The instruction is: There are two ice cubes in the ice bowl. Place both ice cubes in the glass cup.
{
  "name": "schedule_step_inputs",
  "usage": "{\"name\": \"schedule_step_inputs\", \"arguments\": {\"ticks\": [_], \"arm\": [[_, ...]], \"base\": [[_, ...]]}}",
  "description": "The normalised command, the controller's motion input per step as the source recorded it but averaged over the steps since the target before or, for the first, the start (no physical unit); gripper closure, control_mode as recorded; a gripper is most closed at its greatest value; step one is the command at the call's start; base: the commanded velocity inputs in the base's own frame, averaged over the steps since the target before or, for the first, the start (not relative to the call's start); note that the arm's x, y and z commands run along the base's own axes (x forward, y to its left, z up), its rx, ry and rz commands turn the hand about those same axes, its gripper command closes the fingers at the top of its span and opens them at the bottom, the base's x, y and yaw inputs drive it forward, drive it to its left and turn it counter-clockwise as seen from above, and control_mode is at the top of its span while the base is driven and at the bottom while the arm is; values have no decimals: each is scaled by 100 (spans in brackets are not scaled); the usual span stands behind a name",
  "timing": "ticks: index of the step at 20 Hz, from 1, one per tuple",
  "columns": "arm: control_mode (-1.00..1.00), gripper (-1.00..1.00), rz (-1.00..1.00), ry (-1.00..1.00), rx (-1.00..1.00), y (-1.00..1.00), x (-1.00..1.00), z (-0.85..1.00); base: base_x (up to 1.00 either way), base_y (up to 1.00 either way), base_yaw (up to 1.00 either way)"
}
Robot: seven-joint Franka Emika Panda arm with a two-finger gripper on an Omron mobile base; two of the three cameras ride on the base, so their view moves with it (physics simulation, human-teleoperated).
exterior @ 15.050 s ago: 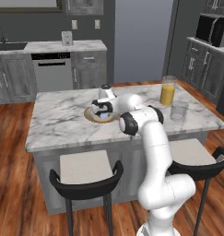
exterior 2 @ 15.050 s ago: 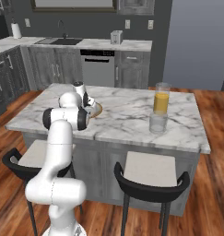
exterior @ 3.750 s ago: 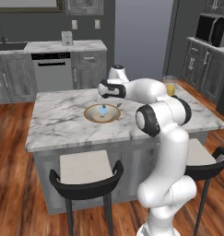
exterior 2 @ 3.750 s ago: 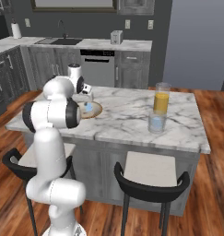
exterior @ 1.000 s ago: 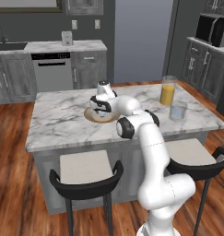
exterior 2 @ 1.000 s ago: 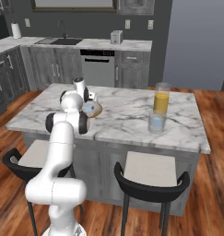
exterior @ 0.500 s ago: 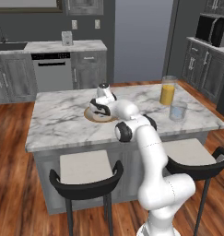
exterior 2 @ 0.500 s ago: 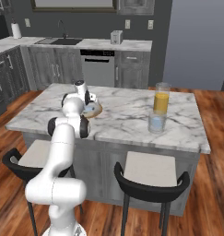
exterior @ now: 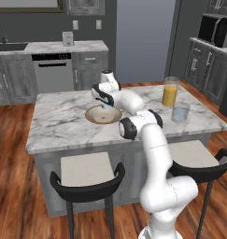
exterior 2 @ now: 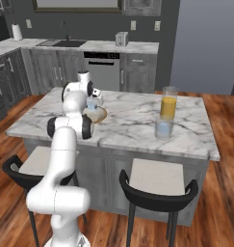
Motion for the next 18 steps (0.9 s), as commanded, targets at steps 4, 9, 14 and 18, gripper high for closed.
{"name": "schedule_step_inputs", "arguments": {"ticks": [4,9,14,18], "arm": [[-100,100,-16,15,8,-54,-100,13],[-100,100,-17,21,3,-64,-100,0],[-100,100,-24,-1,10,-73,-100,42],[-100,100,-22,-18,1,-76,-100,64]], "base": [[0,0,0],[0,0,0],[0,0,0],[0,0,0]]}}
